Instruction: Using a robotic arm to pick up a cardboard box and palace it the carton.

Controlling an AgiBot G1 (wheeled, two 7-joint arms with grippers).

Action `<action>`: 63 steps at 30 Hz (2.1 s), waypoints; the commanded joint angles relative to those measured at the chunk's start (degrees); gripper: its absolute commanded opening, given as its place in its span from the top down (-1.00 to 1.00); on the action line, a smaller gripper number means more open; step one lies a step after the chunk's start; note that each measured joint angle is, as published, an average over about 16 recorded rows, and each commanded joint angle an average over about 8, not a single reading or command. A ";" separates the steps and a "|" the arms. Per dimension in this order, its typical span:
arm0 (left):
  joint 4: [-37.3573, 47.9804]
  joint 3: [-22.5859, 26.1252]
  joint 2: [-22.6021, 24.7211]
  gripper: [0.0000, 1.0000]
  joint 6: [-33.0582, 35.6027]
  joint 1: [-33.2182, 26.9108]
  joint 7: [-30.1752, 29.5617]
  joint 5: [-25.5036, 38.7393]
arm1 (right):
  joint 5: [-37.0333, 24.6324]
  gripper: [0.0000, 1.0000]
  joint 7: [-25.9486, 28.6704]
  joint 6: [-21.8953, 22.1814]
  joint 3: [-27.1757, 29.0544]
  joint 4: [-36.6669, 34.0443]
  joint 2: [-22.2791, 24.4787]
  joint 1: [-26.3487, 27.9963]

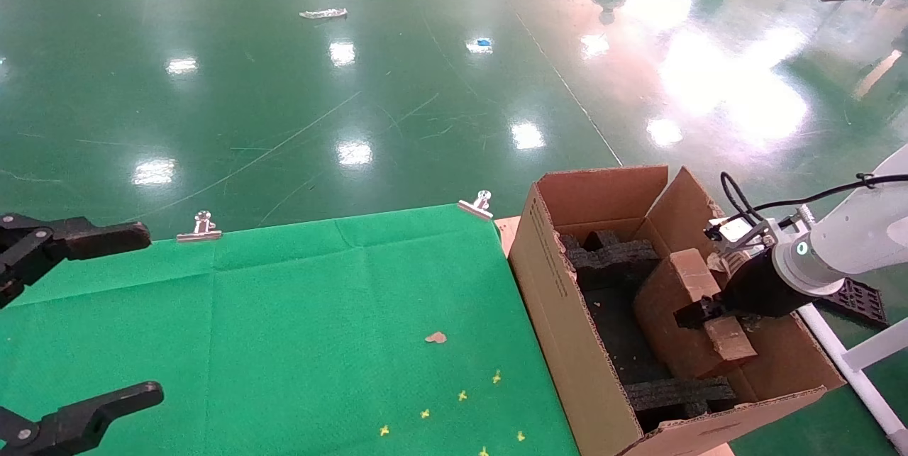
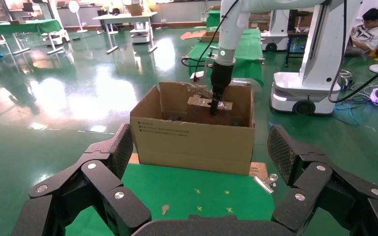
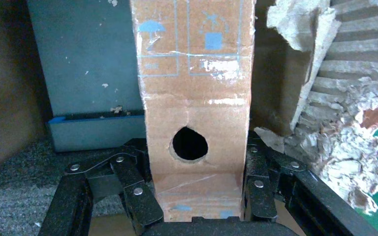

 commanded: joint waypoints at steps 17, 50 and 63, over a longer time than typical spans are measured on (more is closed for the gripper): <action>0.00 0.06 -0.02 -1.00 -0.03 -0.01 0.03 -0.04 | -0.02 -1.00 -2.07 -1.56 0.09 -2.71 -1.51 1.57; 0.03 0.15 -0.06 -1.00 -0.08 -0.02 0.09 -0.12 | 3.03 -1.00 -10.23 -5.37 7.46 20.05 8.91 30.75; 0.07 0.20 -0.06 -1.00 -0.07 -0.05 0.12 -0.14 | 9.88 -1.00 -18.25 -8.52 22.87 29.02 9.02 15.91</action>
